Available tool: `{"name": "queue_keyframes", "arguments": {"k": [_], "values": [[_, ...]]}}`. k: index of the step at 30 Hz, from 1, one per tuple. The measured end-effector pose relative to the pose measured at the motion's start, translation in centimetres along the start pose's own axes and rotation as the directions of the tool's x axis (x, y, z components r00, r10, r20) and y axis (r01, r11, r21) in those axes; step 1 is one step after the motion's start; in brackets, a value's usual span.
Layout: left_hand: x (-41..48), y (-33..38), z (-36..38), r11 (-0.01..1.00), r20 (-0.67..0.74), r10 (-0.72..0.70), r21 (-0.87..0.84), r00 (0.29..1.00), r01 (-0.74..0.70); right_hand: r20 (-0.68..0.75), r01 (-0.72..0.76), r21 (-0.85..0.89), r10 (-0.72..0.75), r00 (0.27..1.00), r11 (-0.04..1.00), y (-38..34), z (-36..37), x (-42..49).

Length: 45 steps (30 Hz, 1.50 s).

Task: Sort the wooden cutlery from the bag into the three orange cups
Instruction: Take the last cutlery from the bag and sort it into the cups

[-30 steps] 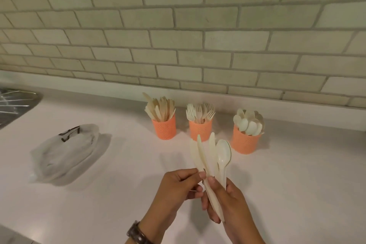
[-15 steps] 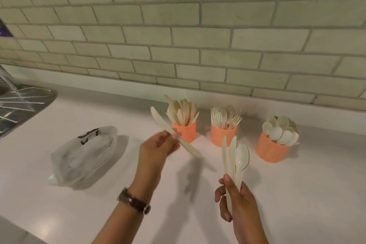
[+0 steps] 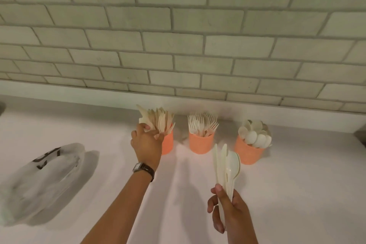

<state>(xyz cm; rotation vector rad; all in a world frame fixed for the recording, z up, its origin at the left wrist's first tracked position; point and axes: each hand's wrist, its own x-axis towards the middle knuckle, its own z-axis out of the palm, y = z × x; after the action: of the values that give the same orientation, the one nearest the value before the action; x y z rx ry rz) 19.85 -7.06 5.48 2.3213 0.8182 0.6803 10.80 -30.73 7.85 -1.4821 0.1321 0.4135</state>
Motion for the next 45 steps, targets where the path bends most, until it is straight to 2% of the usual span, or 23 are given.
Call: {"name": "queue_keyframes", "arguments": {"k": [1, 4, 8, 10, 11, 13, 15, 19, 22, 24, 26, 29, 31, 33, 34, 38, 41, 43, 45], "values": [[-0.1, -0.2, 0.1, 0.999, -0.001, 0.018, 0.036, 1.000, -0.018, -0.001, 0.002, -0.002, -0.002, 1.000, 1.000, -0.1, -0.1, 0.0], [-0.5, 0.1, -0.8, 0.999, -0.001, 0.025, -0.030, 1.000, -0.025, -0.003, 0.006, -0.012, -0.006, 1.000, 1.000, -0.4, -0.2, 0.0], [-3.4, 1.8, -3.5, 0.961, -0.035, 0.024, -0.274, 0.999, -0.032, 0.000, 0.002, 0.023, -0.002, 1.000, 1.000, -0.8, -0.1, -0.3], [-6.4, 3.3, -4.9, 0.916, 0.057, 0.020, -0.402, 0.998, 0.005, -0.004, -0.015, 0.052, 0.015, 1.000, 0.999, -1.0, 0.1, -0.4], [-8.1, 4.0, -5.6, 0.895, 0.150, 0.015, -0.444, 0.989, 0.054, -0.003, -0.023, 0.062, 0.023, 1.000, 0.998, -1.0, 0.2, -0.3], [-11.2, 5.3, -6.8, 0.854, 0.370, 0.010, -0.486, 0.929, 0.184, 0.010, -0.029, 0.072, 0.029, 1.000, 0.997, -1.0, 0.3, -0.3], [-13.4, 6.1, -7.3, 0.811, 0.517, 0.013, -0.506, 0.856, 0.293, 0.036, -0.022, 0.057, 0.020, 0.999, 0.998, -1.0, 0.6, -0.4], [-14.9, 6.6, -7.7, 0.737, 0.613, -0.025, -0.522, 0.789, 0.429, 0.106, -0.004, -0.008, 0.005, 0.994, 1.000, -1.2, 1.5, -1.3], [-14.7, 6.4, -8.4, 0.643, 0.672, -0.045, -0.547, 0.739, 0.536, 0.121, 0.007, -0.031, -0.003, 0.993, 1.000, -1.0, 2.0, -1.6], [-14.3, 6.5, -8.9, 0.566, 0.741, -0.012, -0.548, 0.671, 0.615, 0.136, 0.019, -0.018, -0.016, 0.991, 1.000, -0.9, 1.9, -1.9], [-13.7, 6.2, -9.1, 0.515, 0.764, -0.007, -0.550, 0.646, 0.657, 0.163, 0.015, 0.019, -0.018, 0.987, 1.000, -1.0, 1.7, -2.2], [-11.9, 5.5, -9.5, 0.456, 0.719, -0.032, -0.608, 0.695, 0.650, 0.097, -0.022, 0.085, 0.013, 0.995, 0.996, -0.8, 1.1, -1.9], [-9.7, 5.0, -10.0, 0.455, 0.601, -0.075, -0.689, 0.796, 0.563, 0.051, -0.025, 0.062, 0.022, 0.998, 0.998, -0.8, 0.6, -1.6], [-6.9, 4.5, -10.5, 0.518, 0.390, -0.142, -0.754, 0.910, 0.404, 0.007, -0.021, 0.028, 0.021, 1.000, 0.999, -0.8, 0.1, -1.3], [-5.5, 4.3, -10.7, 0.555, 0.283, -0.171, -0.764, 0.944, 0.329, -0.012, -0.025, 0.032, 0.025, 1.000, 0.999, -0.8, -0.2, -1.2], [-1.0, 3.6, -9.1, 0.675, 0.012, -0.215, -0.721, 0.976, 0.158, -0.059, -0.051, 0.125, 0.059, 0.997, 0.991, -0.8, -0.4, -1.1], [0.3, 2.4, -6.0, 0.779, -0.032, -0.219, -0.608, 0.975, 0.155, -0.046, -0.037, 0.120, 0.042, 0.998, 0.992, -0.5, -0.8, -0.8], [0.4, 1.2, -3.4, 0.877, 0.017, -0.184, -0.449, 0.983, 0.172, -0.007, -0.008, 0.067, 0.008, 1.000, 0.998, -0.5, -1.2, -0.6], [0.1, 0.1, -1.3, 0.929, 0.089, -0.159, -0.324, 0.983, 0.179, 0.014, 0.023, 0.013, -0.023, 1.000, 1.000, -0.7, -1.4, -0.6]]}}
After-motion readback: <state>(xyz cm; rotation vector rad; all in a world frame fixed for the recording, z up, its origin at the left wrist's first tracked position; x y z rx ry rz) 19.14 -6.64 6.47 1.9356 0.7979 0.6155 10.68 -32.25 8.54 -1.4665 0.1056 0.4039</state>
